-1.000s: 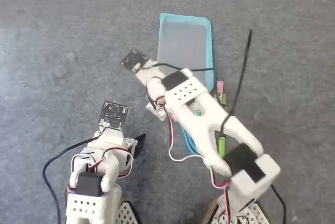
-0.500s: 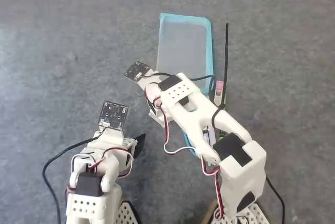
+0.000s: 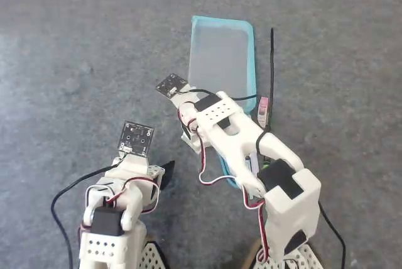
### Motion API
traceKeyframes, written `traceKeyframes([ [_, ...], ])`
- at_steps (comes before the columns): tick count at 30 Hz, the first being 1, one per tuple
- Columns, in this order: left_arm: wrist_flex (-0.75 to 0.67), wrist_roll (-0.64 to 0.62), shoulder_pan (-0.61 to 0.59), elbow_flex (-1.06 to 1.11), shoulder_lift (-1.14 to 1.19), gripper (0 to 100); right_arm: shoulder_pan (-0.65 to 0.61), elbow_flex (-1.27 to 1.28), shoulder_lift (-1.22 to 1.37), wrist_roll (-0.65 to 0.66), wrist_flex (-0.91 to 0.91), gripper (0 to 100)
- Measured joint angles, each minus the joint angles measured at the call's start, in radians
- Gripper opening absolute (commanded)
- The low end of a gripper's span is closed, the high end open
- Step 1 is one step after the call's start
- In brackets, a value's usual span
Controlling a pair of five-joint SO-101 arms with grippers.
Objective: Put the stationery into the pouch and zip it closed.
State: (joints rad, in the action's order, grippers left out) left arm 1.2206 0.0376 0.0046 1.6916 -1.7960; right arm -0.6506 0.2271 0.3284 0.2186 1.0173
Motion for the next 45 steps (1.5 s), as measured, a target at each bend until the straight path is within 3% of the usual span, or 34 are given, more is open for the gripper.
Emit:
traceKeyframes([
  [7,0.0,0.0,0.002,0.0,0.0,26,0.0,0.011,0.0,0.0,-0.002,23.8],
  [13,0.0,0.0,0.002,0.0,0.0,26,0.009,0.017,-0.003,0.0,-0.009,0.2],
  [21,0.0,0.0,0.002,0.0,0.0,26,0.025,0.012,-0.005,-0.002,0.009,0.7],
  [32,0.0,0.0,0.0,0.0,0.0,26,0.077,-0.18,-0.026,0.081,0.304,0.6],
  [40,0.0,0.0,0.002,0.0,0.0,26,0.077,-0.33,-0.199,0.101,0.512,0.6],
  [45,0.0,0.0,0.002,0.0,0.0,26,0.077,-0.345,-0.402,0.098,0.546,0.6],
])
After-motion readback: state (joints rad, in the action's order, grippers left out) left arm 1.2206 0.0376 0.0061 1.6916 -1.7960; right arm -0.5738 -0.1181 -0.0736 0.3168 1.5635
